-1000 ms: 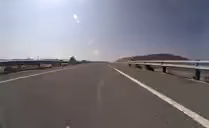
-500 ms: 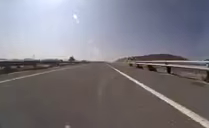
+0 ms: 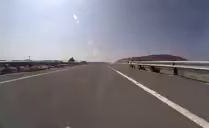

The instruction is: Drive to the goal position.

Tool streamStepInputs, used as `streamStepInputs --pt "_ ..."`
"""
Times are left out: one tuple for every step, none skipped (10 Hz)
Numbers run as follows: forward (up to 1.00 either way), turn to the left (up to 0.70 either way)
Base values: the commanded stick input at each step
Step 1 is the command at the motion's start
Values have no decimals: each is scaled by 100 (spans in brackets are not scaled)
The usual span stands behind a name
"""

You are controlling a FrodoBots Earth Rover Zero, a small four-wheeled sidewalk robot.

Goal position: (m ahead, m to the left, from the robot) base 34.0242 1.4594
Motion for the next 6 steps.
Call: streamStepInputs --pt "100 0" --pt "100 0" --pt "100 0" --pt "100 0" --pt "100 0" --pt "100 0"
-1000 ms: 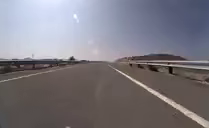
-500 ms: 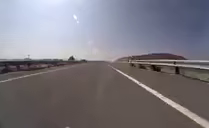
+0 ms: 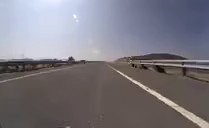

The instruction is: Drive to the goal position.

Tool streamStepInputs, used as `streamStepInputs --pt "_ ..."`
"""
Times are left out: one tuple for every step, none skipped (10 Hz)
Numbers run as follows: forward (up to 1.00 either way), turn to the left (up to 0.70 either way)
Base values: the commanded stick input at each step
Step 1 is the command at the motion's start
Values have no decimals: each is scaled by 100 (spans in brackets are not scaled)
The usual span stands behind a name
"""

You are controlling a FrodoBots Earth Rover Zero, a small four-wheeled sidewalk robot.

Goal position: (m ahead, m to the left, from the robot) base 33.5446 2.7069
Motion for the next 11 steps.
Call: streamStepInputs --pt "100 0" --pt "100 0" --pt "100 0" --pt "100 0" --pt "100 0" --pt "100 0" --pt "100 0" --pt "100 0" --pt "100 0" --pt "100 0" --pt "100 0"
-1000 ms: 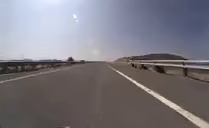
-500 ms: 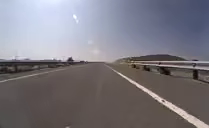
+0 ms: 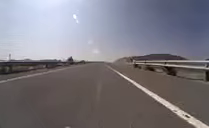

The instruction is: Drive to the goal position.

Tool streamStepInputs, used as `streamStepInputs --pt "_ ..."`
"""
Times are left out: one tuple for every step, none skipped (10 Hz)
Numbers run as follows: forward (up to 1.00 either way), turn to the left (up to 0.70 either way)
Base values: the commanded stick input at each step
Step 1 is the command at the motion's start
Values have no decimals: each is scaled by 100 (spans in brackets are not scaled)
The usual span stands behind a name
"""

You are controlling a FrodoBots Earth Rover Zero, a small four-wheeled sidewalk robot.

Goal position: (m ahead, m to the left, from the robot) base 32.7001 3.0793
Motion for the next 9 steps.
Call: streamStepInputs --pt "100 0" --pt "100 0" --pt "100 0" --pt "100 0" --pt "100 0" --pt "100 0" --pt "100 0" --pt "100 0" --pt "100 0"
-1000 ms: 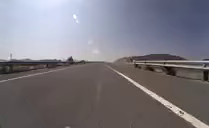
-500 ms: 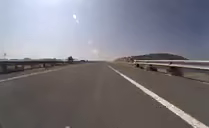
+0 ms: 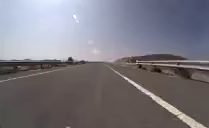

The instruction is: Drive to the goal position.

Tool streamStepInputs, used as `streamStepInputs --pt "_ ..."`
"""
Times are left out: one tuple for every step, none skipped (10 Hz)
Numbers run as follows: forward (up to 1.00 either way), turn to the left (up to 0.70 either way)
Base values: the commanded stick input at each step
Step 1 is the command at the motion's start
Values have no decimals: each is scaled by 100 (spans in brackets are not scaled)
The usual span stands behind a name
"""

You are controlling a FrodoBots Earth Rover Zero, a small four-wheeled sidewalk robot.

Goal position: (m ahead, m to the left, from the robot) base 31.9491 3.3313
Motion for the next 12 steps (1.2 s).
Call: streamStepInputs --pt "100 0" --pt "100 0" --pt "100 0" --pt "100 0" --pt "100 0" --pt "100 0" --pt "100 0" --pt "100 0" --pt "100 0" --pt "100 0" --pt "100 0" --pt "100 0"
